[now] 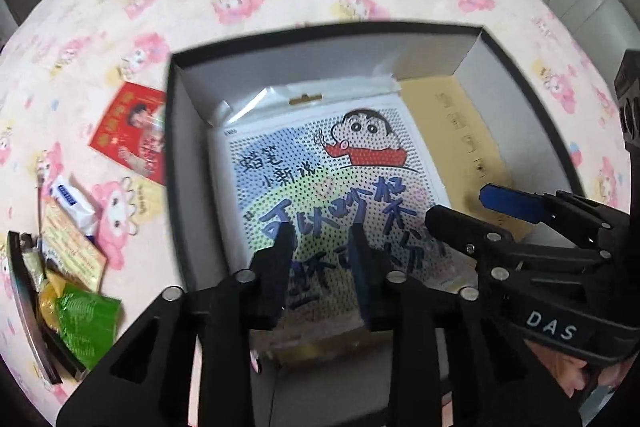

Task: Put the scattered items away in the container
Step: 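Open the left gripper and withdraw it from the box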

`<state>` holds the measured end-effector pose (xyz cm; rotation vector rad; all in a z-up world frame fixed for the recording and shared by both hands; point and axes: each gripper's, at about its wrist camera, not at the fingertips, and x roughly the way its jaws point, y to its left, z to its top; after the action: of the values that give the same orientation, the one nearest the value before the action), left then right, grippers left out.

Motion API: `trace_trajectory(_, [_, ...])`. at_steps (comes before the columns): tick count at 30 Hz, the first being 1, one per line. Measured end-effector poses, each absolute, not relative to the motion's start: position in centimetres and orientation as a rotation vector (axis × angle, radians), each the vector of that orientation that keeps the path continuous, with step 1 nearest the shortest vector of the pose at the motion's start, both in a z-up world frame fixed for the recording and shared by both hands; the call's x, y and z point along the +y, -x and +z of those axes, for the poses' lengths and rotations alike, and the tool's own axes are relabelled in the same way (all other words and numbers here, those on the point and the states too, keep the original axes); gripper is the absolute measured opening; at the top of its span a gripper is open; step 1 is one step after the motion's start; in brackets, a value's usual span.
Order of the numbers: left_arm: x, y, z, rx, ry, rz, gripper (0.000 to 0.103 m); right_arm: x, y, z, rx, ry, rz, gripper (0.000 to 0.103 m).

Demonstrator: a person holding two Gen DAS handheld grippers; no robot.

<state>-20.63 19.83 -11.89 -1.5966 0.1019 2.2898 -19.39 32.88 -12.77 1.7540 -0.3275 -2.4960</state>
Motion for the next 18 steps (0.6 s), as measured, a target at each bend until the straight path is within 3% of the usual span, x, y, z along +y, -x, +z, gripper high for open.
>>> trace_trajectory(6, [17.8,18.5,-8.3,0.023,1.479,2.349,0.031,31.9,16.3,-9.3,-0.226,-1.595,-2.660,0.057])
trace_trajectory(18, [13.1,11.5,-4.2,-0.055,1.366,2.435,0.035,26.6,10.8,-5.5,-0.202,-1.388,-2.722,0.057])
